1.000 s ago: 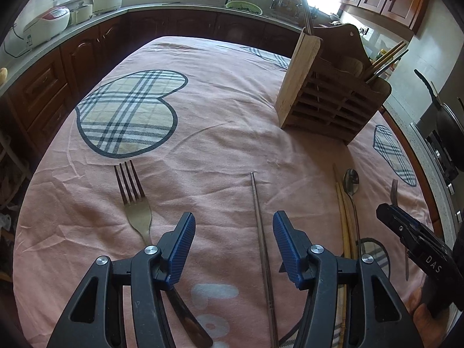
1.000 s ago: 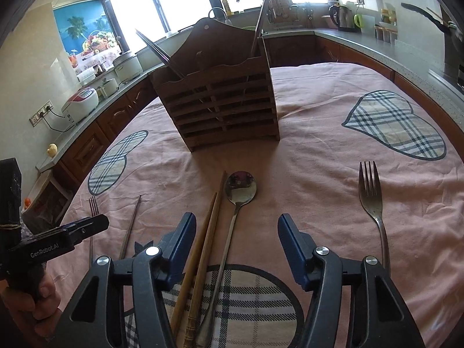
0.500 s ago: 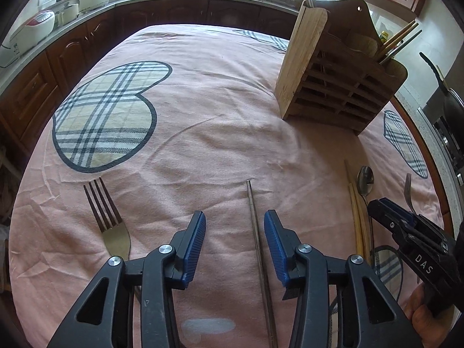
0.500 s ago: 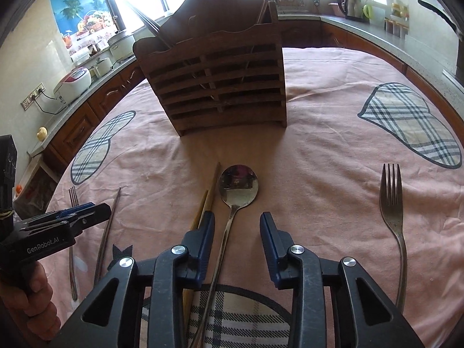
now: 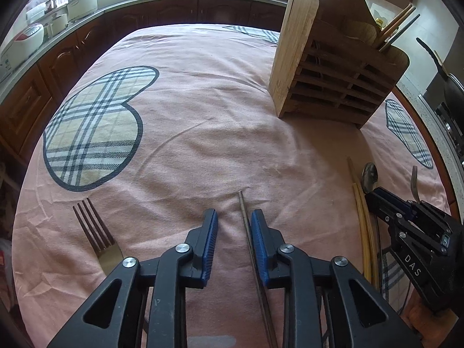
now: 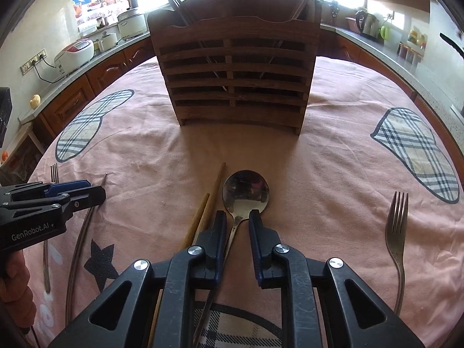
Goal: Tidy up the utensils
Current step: 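Grasp a metal chopstick with the left tool while the right tool grasps the metal spoon, then lift the held chopstick and spoon upright and lower them into the utensil holder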
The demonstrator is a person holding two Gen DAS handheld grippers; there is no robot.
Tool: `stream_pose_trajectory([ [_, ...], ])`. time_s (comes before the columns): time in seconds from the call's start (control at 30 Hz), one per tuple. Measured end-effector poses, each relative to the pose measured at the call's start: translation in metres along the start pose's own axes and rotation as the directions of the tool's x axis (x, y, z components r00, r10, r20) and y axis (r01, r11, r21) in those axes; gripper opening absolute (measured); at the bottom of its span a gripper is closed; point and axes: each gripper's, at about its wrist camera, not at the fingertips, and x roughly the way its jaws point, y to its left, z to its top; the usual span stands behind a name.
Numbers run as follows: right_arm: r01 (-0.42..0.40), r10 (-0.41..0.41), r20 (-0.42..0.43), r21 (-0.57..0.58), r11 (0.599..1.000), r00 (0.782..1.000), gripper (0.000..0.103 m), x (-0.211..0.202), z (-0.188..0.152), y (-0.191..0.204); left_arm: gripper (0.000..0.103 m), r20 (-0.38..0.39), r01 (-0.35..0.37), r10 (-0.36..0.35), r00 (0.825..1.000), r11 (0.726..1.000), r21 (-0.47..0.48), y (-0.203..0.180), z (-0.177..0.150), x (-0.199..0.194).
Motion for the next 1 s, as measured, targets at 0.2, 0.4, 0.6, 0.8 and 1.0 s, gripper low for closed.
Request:
stream_pose_trajectory([
  [0.2,-0.023,0.022,0.008,0.027,0.999,1.000,0.007,-0.001,0.000,-0.006,0.006,-0.004,0.038,-0.038,0.999,0.999,-0.014,0.003,0.001,0.002],
  [0.4,-0.076,0.076,0.012,0.083,0.994,0.997,0.004,-0.005,-0.002,-0.015,0.004,-0.004,0.095,-0.096,0.995,0.993,-0.073,0.014,-0.001,-0.002],
  [0.6,-0.104,0.102,0.025,0.105,0.989,0.994,0.004,-0.010,-0.004,-0.017,0.004,0.019,0.113,-0.112,0.994,0.989,-0.092,0.019,-0.004,-0.013],
  [0.8,-0.126,0.120,0.054,0.127,0.984,0.991,0.004,-0.023,-0.003,-0.018,0.003,0.054,0.126,-0.121,0.991,0.986,-0.111,0.026,-0.006,-0.030],
  [1.0,-0.150,0.135,0.109,0.146,0.978,0.985,0.004,-0.044,0.000,-0.021,0.003,0.100,0.149,-0.138,0.985,0.983,-0.109,0.027,-0.009,-0.058],
])
